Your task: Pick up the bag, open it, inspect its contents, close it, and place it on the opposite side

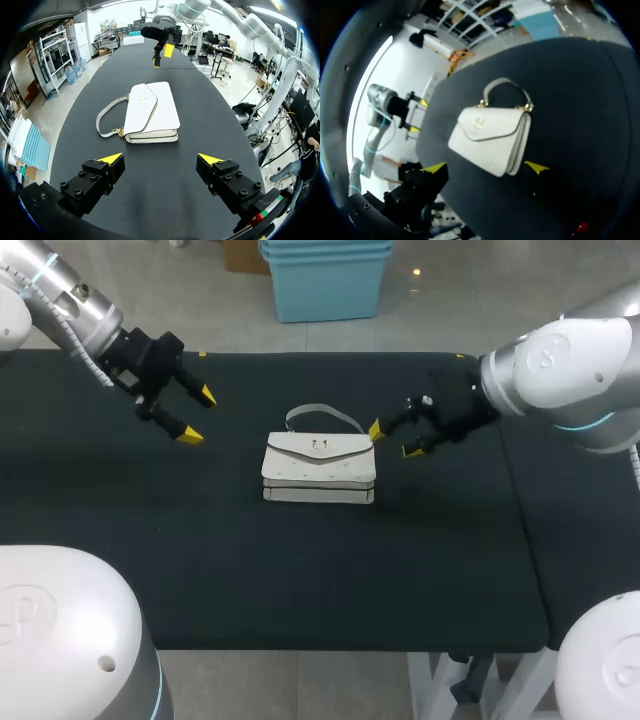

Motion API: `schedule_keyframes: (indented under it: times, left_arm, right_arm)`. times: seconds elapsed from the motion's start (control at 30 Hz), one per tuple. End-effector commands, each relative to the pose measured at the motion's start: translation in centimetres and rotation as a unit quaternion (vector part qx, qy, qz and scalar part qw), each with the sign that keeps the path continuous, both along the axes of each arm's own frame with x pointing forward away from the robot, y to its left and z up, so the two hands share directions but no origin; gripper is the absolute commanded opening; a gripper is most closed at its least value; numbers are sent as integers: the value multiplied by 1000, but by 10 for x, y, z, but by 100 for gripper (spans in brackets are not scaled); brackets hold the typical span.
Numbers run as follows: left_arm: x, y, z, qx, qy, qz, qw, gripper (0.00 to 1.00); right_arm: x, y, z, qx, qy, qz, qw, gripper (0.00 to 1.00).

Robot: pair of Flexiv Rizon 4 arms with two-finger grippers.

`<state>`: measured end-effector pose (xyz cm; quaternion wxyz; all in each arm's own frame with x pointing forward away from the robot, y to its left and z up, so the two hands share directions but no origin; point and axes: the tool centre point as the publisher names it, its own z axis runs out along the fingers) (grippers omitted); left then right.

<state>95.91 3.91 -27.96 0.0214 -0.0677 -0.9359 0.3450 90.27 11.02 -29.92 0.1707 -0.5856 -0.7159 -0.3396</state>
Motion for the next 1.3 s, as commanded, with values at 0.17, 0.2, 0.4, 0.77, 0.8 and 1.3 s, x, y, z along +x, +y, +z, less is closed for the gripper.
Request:
schedule_keyframes:
  times: [0.17, 0.2, 0.4, 0.77, 0.8, 1.3]
  left_arm:
    - [1, 0, -1, -1, 0, 0, 1000, 100]
    - [1, 0, -1, -1, 0, 0, 1000, 100]
    - [1, 0, -1, -1, 0, 0, 1000, 100]
    - [-1, -22, 0, -10, -55, -60, 997, 100]
    - [-2, -25, 1, -8, -73, -68, 995, 100]
    - [2, -51, 3, -24, -114, -118, 986, 100]
  right_arm:
    - [18, 7, 6, -242, 63, 23, 968, 100]
    - [17, 6, 4, -270, 65, 39, 960, 100]
    - [16, 3, 2, -300, 67, 40, 951, 100]
    - [7, 12, 25, -393, -59, 65, 915, 100]
    - [5, 13, 27, -403, -80, 69, 909, 100]
    - [-25, 9, 7, -521, -238, 111, 812, 100]
